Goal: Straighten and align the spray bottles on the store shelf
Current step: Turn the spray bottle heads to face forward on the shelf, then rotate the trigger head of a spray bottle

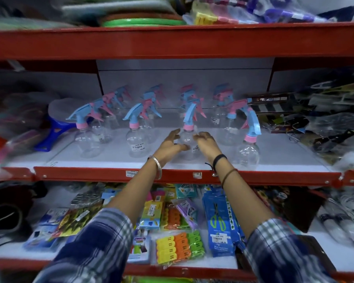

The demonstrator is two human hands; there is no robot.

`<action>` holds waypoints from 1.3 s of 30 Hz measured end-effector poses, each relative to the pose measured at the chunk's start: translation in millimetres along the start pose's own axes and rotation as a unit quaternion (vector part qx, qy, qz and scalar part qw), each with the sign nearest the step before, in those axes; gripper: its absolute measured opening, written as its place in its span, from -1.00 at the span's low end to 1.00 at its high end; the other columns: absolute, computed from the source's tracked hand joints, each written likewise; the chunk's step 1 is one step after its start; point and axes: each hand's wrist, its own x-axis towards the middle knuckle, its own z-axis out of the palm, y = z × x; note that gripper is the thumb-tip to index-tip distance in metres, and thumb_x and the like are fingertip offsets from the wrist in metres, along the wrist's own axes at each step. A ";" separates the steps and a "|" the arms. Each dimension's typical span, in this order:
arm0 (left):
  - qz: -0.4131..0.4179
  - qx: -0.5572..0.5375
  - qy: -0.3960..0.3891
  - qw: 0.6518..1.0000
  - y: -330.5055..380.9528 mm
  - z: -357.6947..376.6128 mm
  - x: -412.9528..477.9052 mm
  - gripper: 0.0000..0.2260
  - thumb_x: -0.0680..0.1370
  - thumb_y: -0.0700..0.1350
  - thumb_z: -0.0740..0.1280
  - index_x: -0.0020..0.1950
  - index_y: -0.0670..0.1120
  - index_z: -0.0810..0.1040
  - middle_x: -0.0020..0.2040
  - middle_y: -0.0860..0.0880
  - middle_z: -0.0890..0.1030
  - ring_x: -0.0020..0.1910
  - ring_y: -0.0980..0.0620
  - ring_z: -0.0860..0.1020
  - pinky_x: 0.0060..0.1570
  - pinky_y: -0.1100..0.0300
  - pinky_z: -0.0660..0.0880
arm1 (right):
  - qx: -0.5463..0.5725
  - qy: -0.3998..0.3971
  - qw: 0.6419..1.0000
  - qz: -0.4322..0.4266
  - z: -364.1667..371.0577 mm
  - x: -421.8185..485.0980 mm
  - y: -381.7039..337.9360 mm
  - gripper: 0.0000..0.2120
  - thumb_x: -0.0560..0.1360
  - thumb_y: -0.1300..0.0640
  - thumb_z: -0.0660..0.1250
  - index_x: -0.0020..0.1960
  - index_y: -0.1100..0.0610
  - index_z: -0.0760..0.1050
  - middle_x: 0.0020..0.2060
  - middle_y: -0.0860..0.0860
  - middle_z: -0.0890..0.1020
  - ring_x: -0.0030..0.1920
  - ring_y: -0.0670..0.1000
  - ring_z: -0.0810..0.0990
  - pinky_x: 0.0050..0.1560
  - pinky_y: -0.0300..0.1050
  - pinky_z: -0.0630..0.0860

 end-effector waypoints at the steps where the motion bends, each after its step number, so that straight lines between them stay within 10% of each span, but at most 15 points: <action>1: 0.006 0.006 -0.003 1.000 -0.1 0.0 0.8 -0.36 0.41 -0.17 0.42 0.42 -0.01 0.24 0.37 -0.10 0.38 0.27 -0.09 0.44 0.15 0.09 0.41 | 0.001 0.000 1.000 0.002 1.3 0.7 -0.9 -0.57 0.53 0.05 0.19 0.36 0.17 0.29 0.34 0.15 0.42 0.27 0.14 0.43 0.18 -0.07 0.36; 17: 0.109 0.108 -0.021 0.988 12.2 -9.0 -48.8 -0.49 0.39 -0.06 0.46 0.30 0.05 0.40 0.24 -0.11 0.48 0.06 -0.13 0.58 0.02 0.08 0.53 | 0.004 0.034 0.997 -0.075 -4.5 -44.8 2.9 -0.66 0.51 0.02 0.25 0.19 0.21 0.43 0.08 0.06 0.52 -0.04 -0.02 0.49 -0.29 -0.29 0.39; 26: 0.121 0.126 -0.013 0.984 8.5 -5.6 -57.7 -0.43 0.43 -0.09 0.42 0.38 -0.03 0.30 0.33 -0.13 0.40 0.19 -0.05 0.46 0.10 0.15 0.44 | -0.064 0.031 0.995 -0.064 -4.3 -56.5 8.4 -0.58 0.54 -0.02 0.20 0.29 0.21 0.36 0.20 0.12 0.50 0.09 0.08 0.51 0.06 -0.02 0.50; 33: 0.150 -0.023 0.247 0.957 -9.1 -45.8 -69.8 -0.73 0.48 -0.19 0.31 0.17 -0.08 0.40 0.21 -0.07 0.44 0.12 -0.02 0.47 0.07 0.08 0.50 | -0.066 0.245 0.946 -0.204 27.9 -100.0 12.0 -0.71 0.46 0.10 0.29 0.15 0.15 0.41 0.11 0.08 0.42 0.12 0.12 0.43 0.19 0.05 0.41; 39: 0.117 0.018 0.302 0.946 -34.1 -109.7 -47.8 -0.66 0.50 -0.14 0.29 0.23 -0.17 0.33 0.23 -0.11 0.34 0.22 -0.08 0.37 0.27 -0.02 0.37 | -0.034 0.087 0.960 -0.266 93.8 -84.9 -20.8 -0.81 0.49 0.14 0.27 0.09 0.14 0.45 0.01 0.00 0.48 0.00 0.03 0.51 -0.01 -0.15 0.47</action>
